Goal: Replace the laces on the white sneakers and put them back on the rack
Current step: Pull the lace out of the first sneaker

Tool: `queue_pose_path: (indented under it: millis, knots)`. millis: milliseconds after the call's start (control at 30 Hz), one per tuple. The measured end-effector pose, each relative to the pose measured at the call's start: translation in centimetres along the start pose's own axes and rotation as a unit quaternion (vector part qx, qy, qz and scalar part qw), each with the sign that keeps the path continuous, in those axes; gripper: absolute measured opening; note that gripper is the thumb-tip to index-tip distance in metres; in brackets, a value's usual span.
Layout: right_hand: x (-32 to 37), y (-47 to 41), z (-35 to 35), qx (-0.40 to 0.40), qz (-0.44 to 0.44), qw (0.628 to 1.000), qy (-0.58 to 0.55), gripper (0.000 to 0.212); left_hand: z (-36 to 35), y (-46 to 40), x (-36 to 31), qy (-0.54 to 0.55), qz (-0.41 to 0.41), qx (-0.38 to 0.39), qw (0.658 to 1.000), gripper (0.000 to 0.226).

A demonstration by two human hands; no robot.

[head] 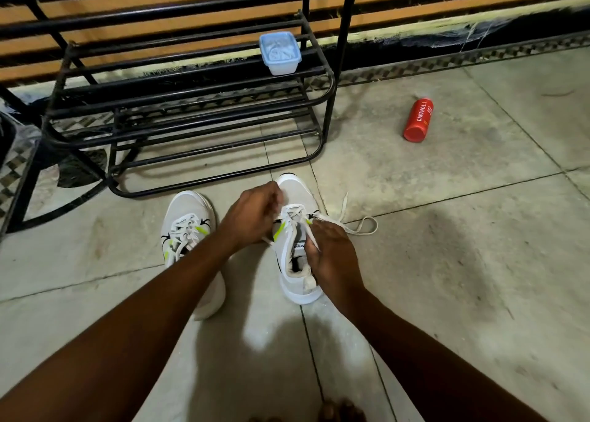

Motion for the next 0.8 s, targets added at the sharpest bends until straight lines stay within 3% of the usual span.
queue_pose_path:
  millis: [100,367,500,600,667,733,800]
  knots:
    - [0.3,-0.1,-0.1,-0.002,0.003,1.000,-0.007,0.047,-1.8,0.1,-1.0,0.038,-0.029,0.016,0.999,0.018]
    - [0.3,0.0,0.4,-0.019,0.014,0.999,-0.027,0.044,-3.0,-1.4,-2.9,-0.256,-0.082,0.045,0.962,0.014]
    - [0.3,0.2,0.2,-0.010,0.020,1.000,-0.007,0.046,-3.8,-1.5,-3.5,-0.304,-0.078,0.035,0.949,0.024]
    - [0.3,0.4,0.2,0.006,0.021,1.000,0.008,0.050,-3.9,-0.9,-2.4,-0.186,-0.037,-0.037,0.981,0.015]
    - [0.3,0.4,0.3,0.013,0.000,1.000,0.000,0.052,-3.1,-0.5,-1.8,0.019,0.085,-0.168,0.982,0.013]
    - [0.4,0.5,0.5,0.004,-0.014,1.000,0.001,0.051,-2.7,-0.9,-1.2,0.276,0.241,-0.249,0.896,0.022]
    - [0.7,0.5,0.8,-0.005,-0.016,1.000,-0.001,0.050,-2.4,-1.3,-0.7,0.409,0.309,-0.244,0.823,0.025]
Point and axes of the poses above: each hand's wrist, its own y-axis away from the middle knuckle, its own z-axis out of the back of the hand, x = y × z, the point moved 2 cm from there along -y, towards the middle knuckle, and after that the axes turned 6 degrees about y, right-handed, at the moved point
